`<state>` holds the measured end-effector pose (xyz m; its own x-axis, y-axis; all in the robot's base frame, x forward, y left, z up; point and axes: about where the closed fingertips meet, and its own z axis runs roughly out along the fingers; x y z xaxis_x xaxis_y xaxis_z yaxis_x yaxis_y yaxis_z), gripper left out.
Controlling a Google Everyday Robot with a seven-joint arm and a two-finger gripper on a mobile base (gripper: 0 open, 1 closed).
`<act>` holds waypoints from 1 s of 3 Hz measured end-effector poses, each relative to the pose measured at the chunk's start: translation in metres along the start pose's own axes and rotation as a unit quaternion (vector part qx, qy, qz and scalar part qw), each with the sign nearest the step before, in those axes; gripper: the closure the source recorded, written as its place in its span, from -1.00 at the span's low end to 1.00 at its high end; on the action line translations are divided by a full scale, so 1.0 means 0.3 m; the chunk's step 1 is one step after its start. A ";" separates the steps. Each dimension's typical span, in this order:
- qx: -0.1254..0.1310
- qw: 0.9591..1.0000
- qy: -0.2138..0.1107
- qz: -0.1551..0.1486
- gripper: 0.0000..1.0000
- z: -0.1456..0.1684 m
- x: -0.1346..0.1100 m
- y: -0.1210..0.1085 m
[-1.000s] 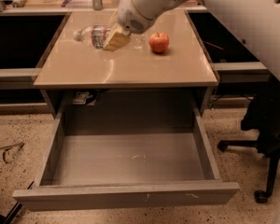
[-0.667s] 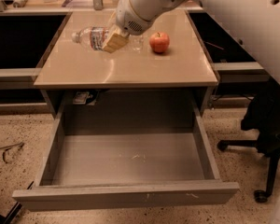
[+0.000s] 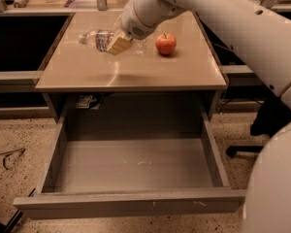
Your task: Pick water bottle from top drawer and place on counter
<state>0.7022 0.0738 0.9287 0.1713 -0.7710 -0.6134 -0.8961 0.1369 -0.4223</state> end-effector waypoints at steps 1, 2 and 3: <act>-0.015 1.000 -0.003 0.026 1.00 0.061 0.059 0.000; -0.033 0.997 -0.020 0.063 1.00 0.108 0.114 0.028; -0.048 0.994 -0.041 0.085 1.00 0.136 0.143 0.050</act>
Offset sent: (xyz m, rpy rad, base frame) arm 0.0131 -0.0145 -0.0683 0.1520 0.2032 -0.0534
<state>0.7127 0.0683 0.8688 0.0438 -0.6878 -0.7246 -0.9494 0.1971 -0.2445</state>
